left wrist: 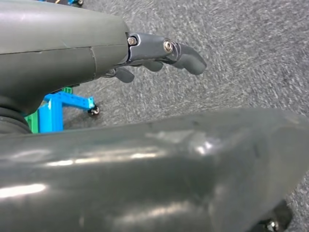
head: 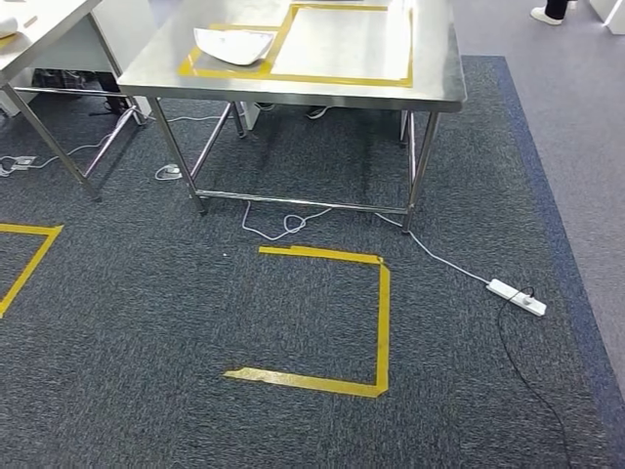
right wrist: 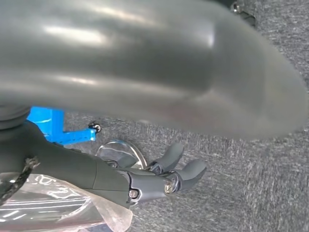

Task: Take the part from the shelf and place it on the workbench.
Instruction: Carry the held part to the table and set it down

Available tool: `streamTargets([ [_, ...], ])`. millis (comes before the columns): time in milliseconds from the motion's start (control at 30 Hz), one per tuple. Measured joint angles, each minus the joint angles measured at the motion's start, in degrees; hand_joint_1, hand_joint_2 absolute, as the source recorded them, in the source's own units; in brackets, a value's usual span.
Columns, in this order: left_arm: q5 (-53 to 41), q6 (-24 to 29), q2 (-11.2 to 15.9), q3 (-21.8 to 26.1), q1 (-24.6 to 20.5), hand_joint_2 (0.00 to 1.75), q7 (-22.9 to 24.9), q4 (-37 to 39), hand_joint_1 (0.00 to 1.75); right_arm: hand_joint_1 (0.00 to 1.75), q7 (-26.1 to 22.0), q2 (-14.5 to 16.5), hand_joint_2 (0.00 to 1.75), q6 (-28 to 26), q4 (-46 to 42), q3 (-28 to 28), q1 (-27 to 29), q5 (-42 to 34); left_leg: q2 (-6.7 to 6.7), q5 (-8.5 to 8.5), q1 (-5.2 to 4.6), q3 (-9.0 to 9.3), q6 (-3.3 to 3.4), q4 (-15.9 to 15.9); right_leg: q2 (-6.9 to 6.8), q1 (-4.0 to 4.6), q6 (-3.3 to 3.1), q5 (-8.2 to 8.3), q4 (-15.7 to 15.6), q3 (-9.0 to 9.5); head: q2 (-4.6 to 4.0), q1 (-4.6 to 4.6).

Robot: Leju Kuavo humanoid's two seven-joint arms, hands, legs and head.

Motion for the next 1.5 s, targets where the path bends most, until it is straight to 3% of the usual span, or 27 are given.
streamTargets([
  [33, 0.01, -0.04, -0.01, 0.02, 0.01, 0.0, 0.01, 0.01, 0.0, 0.0, -0.06, 0.0, 0.0, 0.01, 0.01, -0.03, 0.02, -0.15, 0.0, -1.92, 0.09, -1.31, -0.17, 3.85, -0.07, 0.04, -0.03, 0.18, 0.04, -0.34, 0.0, -0.01],
  [100, 0.02, -0.15, -0.03, 0.05, 0.1, 0.0, 0.04, 0.05, 0.0, 0.0, -0.15, 0.0, 0.0, 0.01, 0.07, -0.1, 0.04, -0.51, -0.01, -2.54, 0.15, -1.63, -0.19, 6.85, -0.14, 0.11, -0.03, 0.47, 0.18, -0.85, 0.0, -0.02],
  [133, 0.02, -0.17, -0.05, 0.05, 0.13, 0.0, 0.05, 0.08, 0.0, 0.0, -0.2, 0.0, 0.0, 0.02, 0.1, -0.19, 0.04, -0.68, -0.02, -1.07, 0.15, -0.12, 0.0, 4.67, -0.13, 0.16, 0.0, 0.55, 0.26, -0.91, 0.0, -0.03],
  [233, 0.0, -0.1, -0.09, 0.13, -0.05, 0.0, 0.22, 0.09, 0.0, 0.0, -0.42, 0.08, 0.0, 0.14, 0.15, -0.63, -0.02, -1.36, -0.15, 4.11, -0.09, 6.43, 1.32, -7.27, -0.12, 0.41, 0.29, 0.75, 0.43, -0.75, -0.01, 0.01],
  [300, -0.46, 0.32, -0.55, 0.26, -0.04, 0.0, 1.43, -0.07, 0.0, 0.0, -0.6, 0.15, 0.0, 0.17, 0.15, -0.99, -0.06, -1.64, -0.16, 4.49, -0.38, 7.64, 2.13, -10.27, -0.18, 0.48, 0.79, 1.03, 0.66, -1.21, 0.01, 0.02],
  [400, -1.82, 0.8, -1.88, 0.57, 0.68, 0.0, 4.81, -1.51, 0.0, 0.0, -0.86, 0.22, 0.0, 0.2, 0.16, -1.54, -0.01, -1.75, 0.0, 4.68, -0.16, 7.38, 2.89, -11.44, -0.16, 0.47, 1.67, 0.67, 1.44, -2.21, 0.01, 0.04],
  [467, -2.38, 0.58, -2.74, 0.74, 1.12, 0.0, 5.93, -2.62, 0.0, 0.0, -1.16, 0.27, 0.0, 0.37, 0.21, -1.79, -0.08, -1.62, 0.14, 5.18, 0.11, 7.14, 3.33, -12.08, 0.1, 0.36, 2.14, -2.2, 5.76, -4.47, 0.01, 0.3],
  [533, -2.71, 0.31, -3.42, 0.91, 1.38, 0.0, 6.3, -3.26, 0.0, 0.0, -1.48, 0.31, 0.0, 0.61, 0.38, -1.99, -0.21, -1.48, 0.25, 5.37, -0.08, 6.68, 3.56, -12.07, 0.26, 0.2, 2.51, -5.99, 13.42, -7.95, 0.01, 0.55],
  [600, -3.13, 0.02, -3.78, 1.23, 1.65, 0.0, 6.41, -3.51, 0.0, 0.0, -1.73, 0.31, 0.0, 0.79, 0.77, -2.27, -0.24, -1.21, 0.34, 5.49, -0.22, 6.45, 3.54, -11.98, 0.27, 0.13, 2.76, -7.14, 18.13, -9.88, 0.01, 0.57],
  [633, -3.4, -0.15, -3.9, 1.43, 1.77, 0.0, 6.45, -3.57, 0.0, 0.0, -1.87, 0.31, 0.0, 0.85, 0.99, -2.38, -0.25, -0.89, 0.36, 5.53, -0.25, 6.41, 3.5, -11.87, 0.26, 0.09, 2.82, -6.16, 17.36, -9.31, 0.0, 0.57],
  [667, -3.7, -0.31, -4.03, 1.64, 1.87, 0.0, 6.48, -3.62, 0.0, 0.0, -2.04, 0.31, 0.0, 0.89, 1.23, -2.48, -0.3, -0.47, 0.36, 5.52, -0.26, 6.4, 3.43, -11.71, 0.25, 0.02, 2.85, -4.33, 14.43, -7.63, 0.0, 0.56],
  [733, -4.42, -0.55, -4.32, 2.1, 2.01, 0.0, 6.49, -3.8, 0.0, 0.0, -2.4, 0.33, 0.0, 0.84, 1.71, -2.55, -0.67, 0.57, 0.35, 5.29, -0.37, 6.23, 3.08, -11.04, 0.26, -0.1, 2.87, -1.08, 5.95, -3.11, -0.01, 0.59],
  [800, -5.31, -0.74, -4.59, 2.7, 2.07, 0.0, 6.52, -4.03, 0.0, 0.0, -2.74, 0.45, 0.0, 0.75, 2.3, -2.6, -1.22, 1.72, 0.32, 4.93, -0.61, 5.81, 2.77, -10.24, 0.35, -0.16, 2.57, -0.35, 1.59, -1.06, -0.01, 0.55],
  [867, -6.09, -1.02, -4.74, 3.37, 2.21, 0.0, 6.62, -4.25, 0.0, 0.0, -3.09, 0.7, 0.0, 0.59, 3.02, -2.68, -1.5, 2.86, 0.28, 4.76, -0.75, 5.53, 3.66, -9.83, 0.38, -0.15, 2.25, -0.49, 1.27, -1.09, -0.01, 0.49],
  [933, -6.63, -1.37, -4.83, 4.08, 2.5, 0.0, 6.78, -4.55, 0.0, 0.0, -3.45, 1.01, 0.0, 0.38, 3.8, -2.86, -1.7, 3.83, 0.18, 4.96, -0.89, 5.51, 4.41, -9.7, 0.14, -0.39, 2.49, -0.22, 1.06, -1.07, -0.01, 0.5],
  [967, -6.9, -1.51, -4.87, 4.44, 2.67, 0.0, 6.86, -4.75, 0.0, 0.0, -3.63, 1.16, 0.0, 0.29, 4.12, -2.97, -1.89, 4.25, 0.11, 5.39, -1.1, 5.57, 4.45, -10.02, -0.04, -0.56, 2.63, 0.06, 0.7, -0.94, 0.0, 0.43],
  [1033, -7.35, -1.69, -5.15, 5.01, 2.88, 0.0, 6.97, -5.24, 0.0, 0.0, -3.9, 1.36, 0.0, 0.12, 4.62, -3.18, -2.28, 4.93, -0.02, 7.11, -1.06, 6.76, 4.92, -12.99, -0.31, -0.5, 2.74, 0.36, -0.22, -0.33, 0.01, 0.22],
  [1100, -7.62, -1.87, -5.55, 5.39, 2.93, 0.0, 6.99, -5.57, 0.0, 0.0, -4.09, 1.51, 0.0, 0.04, 5.14, -3.3, -2.69, 5.33, -0.35, 9.09, -0.42, 8.15, 5.54, -16.69, -0.04, -0.27, 2.88, -1.36, 1.56, -1.04, 0.0, 0.39],
  [1167, -7.7, -2.11, -5.81, 5.74, 3.1, 0.0, 7.05, -5.73, 0.0, 0.0, -4.19, 1.64, 0.0, 0.0, 5.73, -3.41, -2.98, 5.52, -0.95, 9.8, 0.2, 8.11, 5.12, -17.65, 0.35, -0.71, 3.64, -4.93, 7.96, -4.26, 0.0, 0.63],
  [1200, -7.71, -2.22, -5.93, 5.87, 3.23, 0.0, 7.08, -5.78, 0.0, 0.0, -4.23, 1.68, 0.0, 0.01, 5.98, -3.55, -3.04, 5.56, -1.33, 9.8, 0.56, 7.8, 4.59, -17.48, 0.39, -1.08, 4.18, -6.18, 11.18, -5.87, 0.0, 0.62],
  [1233, -7.74, -2.34, -6.09, 5.98, 3.39, 0.0, 7.09, -5.79, 0.0, 0.0, -4.28, 1.68, 0.0, 0.02, 6.2, -3.74, -3.04, 5.61, -1.77, 9.67, 1.0, 7.48, 3.93, -17.09, 0.38, -1.51, 4.81, -6.36, 12.91, -6.72, 0.0, 0.63],
  [1267, -7.81, -2.45, -6.25, 6.08, 3.52, 0.0, 7.1, -5.8, 0.0, 0.0, -4.38, 1.68, 0.0, 0.04, 6.39, -3.95, -3.04, 5.67, -2.3, 9.44, 1.57, 7.09, 3.15, -16.44, 0.39, -1.99, 5.51, -5.39, 12.45, -6.47, -0.01, 0.62],
  [1300, -7.95, -2.56, -6.38, 6.22, 3.61, 0.0, 7.11, -5.81, 0.0, 0.0, -4.5, 1.68, 0.0, 0.09, 6.56, -4.14, -3.05, 5.74, -2.88, 9.03, 2.23, 6.56, 2.21, -15.39, 0.58, -2.58, 6.36, -3.61, 9.94, -5.15, -0.01, 0.65],
  [1367, -8.35, -2.7, -6.39, 6.65, 3.65, 0.0, 7.14, -5.98, 0.0, 0.0, -4.73, 1.94, 0.0, 0.3, 6.95, -4.31, -3.17, 5.85, -4.07, 7.6, 3.21, 4.86, 0.06, -12.02, 2.69, -3.57, 8.04, -1.68, 4.69, -2.39, 0.0, 1.0],
  [1400, -8.59, -2.73, -6.38, 6.91, 3.65, 0.0, 7.16, -6.14, 0.0, 0.0, -4.85, 2.12, 0.0, 0.41, 7.15, -4.43, -3.28, 5.96, -4.55, 6.82, 3.33, 3.94, -0.83, -10.16, 3.72, -3.86, 7.8, -1.86, 3.98, -1.93, 0.01, 1.25],
  [1433, -8.8, -2.78, -6.35, 7.13, 3.66, 0.0, 7.15, -6.31, 0.0, 0.0, -4.91, 2.29, 0.0, 0.53, 7.36, -4.56, -3.38, 6.06, -4.89, 6.26, 3.26, 3.25, -1.5, -8.77, 4.39, -3.93, 7.08, -2.69, 4.57, -2.1, 0.0, 1.2],
  [1500, -9.21, -2.91, -6.46, 7.51, 3.73, 0.0, 7.11, -6.56, 0.0, 0.0, -5.02, 2.45, 0.0, 0.71, 7.69, -4.9, -3.54, 6.27, -5.32, 6.02, 3.14, 2.65, -2.22, -7.6, 3.4, -3.86, 4.93, -3.5, 6.35, -2.65, 0.0, 0.48],
])
